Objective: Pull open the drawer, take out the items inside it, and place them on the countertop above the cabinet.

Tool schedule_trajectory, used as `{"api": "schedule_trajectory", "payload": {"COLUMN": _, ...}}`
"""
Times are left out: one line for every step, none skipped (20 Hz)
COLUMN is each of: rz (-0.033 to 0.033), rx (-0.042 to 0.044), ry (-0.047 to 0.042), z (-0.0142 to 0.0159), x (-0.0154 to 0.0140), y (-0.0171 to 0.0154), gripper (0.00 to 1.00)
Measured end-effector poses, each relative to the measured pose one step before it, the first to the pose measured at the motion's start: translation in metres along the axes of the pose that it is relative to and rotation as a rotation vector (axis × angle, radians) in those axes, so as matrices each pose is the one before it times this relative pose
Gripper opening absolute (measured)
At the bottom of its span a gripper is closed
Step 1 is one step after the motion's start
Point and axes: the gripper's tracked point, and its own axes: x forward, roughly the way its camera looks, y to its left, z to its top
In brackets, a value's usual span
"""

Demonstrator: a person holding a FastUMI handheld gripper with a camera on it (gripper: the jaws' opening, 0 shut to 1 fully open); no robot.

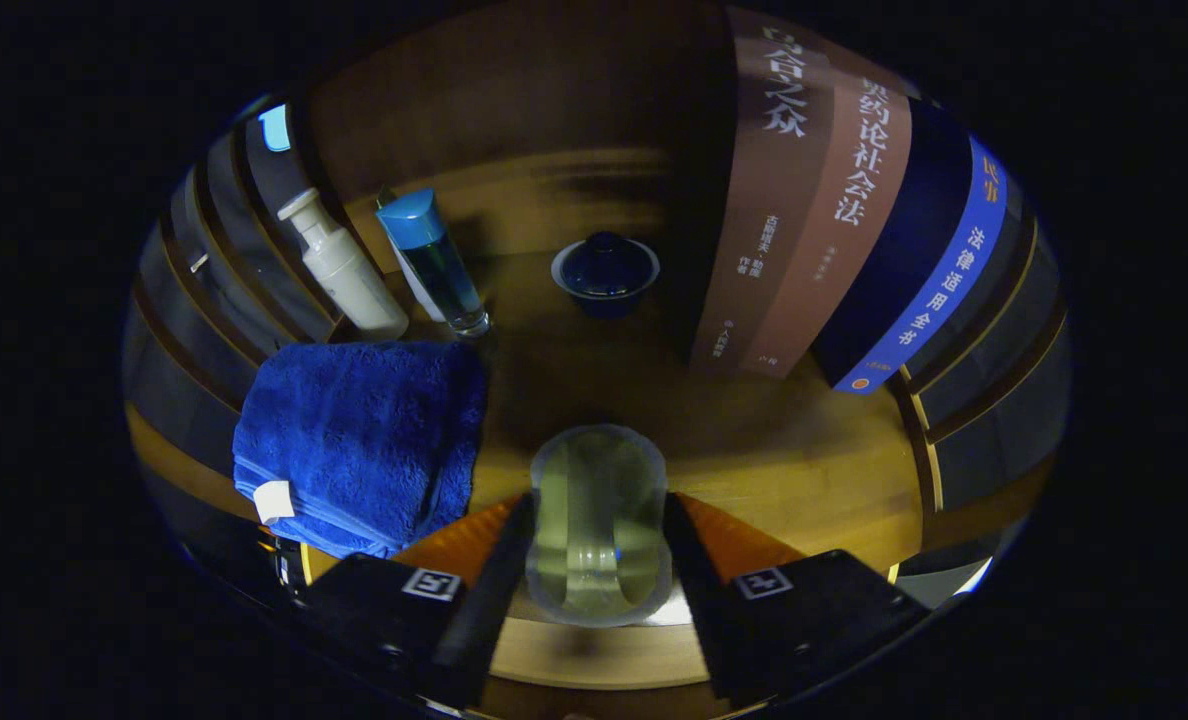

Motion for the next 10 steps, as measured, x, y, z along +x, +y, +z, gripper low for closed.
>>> {"api": "schedule_trajectory", "payload": {"rz": 0.00488, "rx": 0.00462, "ry": 0.00359, "z": -0.00400, "x": -0.00130, "y": 0.00071, "gripper": 0.89}}
{"api": "schedule_trajectory", "payload": {"rz": 0.00942, "rx": 0.00219, "ry": -0.00222, "z": -0.00054, "x": 0.00208, "y": 0.00194, "gripper": 1.00}}
{"api": "schedule_trajectory", "payload": {"rz": 0.02064, "rx": 0.00138, "ry": -0.00961, "z": -0.00005, "x": -0.00013, "y": 0.00457, "gripper": 1.00}}
{"api": "schedule_trajectory", "payload": {"rz": 0.00483, "rx": -0.00098, "ry": -0.01239, "z": 0.00026, "x": -0.00138, "y": 0.00204, "gripper": 1.00}}
{"api": "schedule_trajectory", "payload": {"rz": -0.00862, "rx": -0.00543, "ry": -0.01071, "z": -0.00013, "x": -0.00143, "y": -0.00210, "gripper": 1.00}}
{"api": "schedule_trajectory", "payload": {"rz": -0.00545, "rx": -0.00036, "ry": -0.01129, "z": 0.00023, "x": -0.00300, "y": -0.00076, "gripper": 1.00}}
{"api": "schedule_trajectory", "payload": {"rz": 0.00027, "rx": 0.00334, "ry": -0.01298, "z": 0.00071, "x": -0.00346, "y": 0.00119, "gripper": 1.00}}
{"api": "schedule_trajectory", "payload": {"rz": 0.00194, "rx": 0.00627, "ry": -0.01696, "z": 0.00063, "x": -0.00398, "y": 0.00091, "gripper": 1.00}}
{"api": "schedule_trajectory", "payload": {"rz": 0.00003, "rx": 0.00269, "ry": -0.01913, "z": 0.00097, "x": -0.00566, "y": 0.00005, "gripper": 1.00}}
{"api": "schedule_trajectory", "payload": {"rz": 0.00939, "rx": 0.00056, "ry": -0.02638, "z": 0.00215, "x": -0.00572, "y": 0.00247, "gripper": 1.00}}
